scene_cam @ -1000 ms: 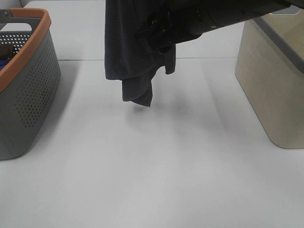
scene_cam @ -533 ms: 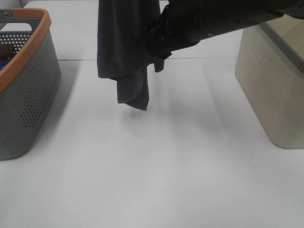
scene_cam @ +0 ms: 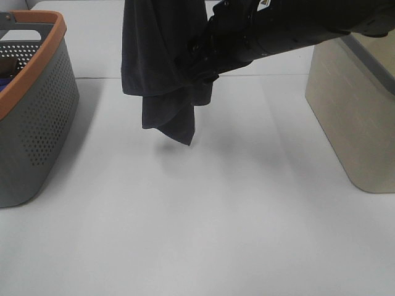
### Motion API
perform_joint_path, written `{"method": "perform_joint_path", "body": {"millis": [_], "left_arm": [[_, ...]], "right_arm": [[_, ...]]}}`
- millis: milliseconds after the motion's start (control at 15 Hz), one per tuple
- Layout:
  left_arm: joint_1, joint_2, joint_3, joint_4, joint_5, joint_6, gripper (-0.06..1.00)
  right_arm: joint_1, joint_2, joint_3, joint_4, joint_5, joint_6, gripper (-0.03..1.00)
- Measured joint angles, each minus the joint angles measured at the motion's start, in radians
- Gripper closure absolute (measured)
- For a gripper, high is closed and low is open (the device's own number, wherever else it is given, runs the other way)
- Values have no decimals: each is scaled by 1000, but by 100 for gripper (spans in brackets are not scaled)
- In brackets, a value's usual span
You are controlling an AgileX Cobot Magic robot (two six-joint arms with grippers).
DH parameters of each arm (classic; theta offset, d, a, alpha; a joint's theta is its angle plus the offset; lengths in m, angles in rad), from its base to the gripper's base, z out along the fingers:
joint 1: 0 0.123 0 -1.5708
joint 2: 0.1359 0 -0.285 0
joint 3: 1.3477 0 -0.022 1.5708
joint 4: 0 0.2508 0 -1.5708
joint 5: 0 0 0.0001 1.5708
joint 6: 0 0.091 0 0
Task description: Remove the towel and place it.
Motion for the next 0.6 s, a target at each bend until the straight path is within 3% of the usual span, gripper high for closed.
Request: {"method": "perform_joint_path", "body": {"millis": [333,600], "left_arm": [[0,0,0,6,0,1,94],[0,0,0,19,0,0,94]], "right_arm": [[0,18,2,-1,-14,1,50],[0,18,4,-1,14,18,55]]}}
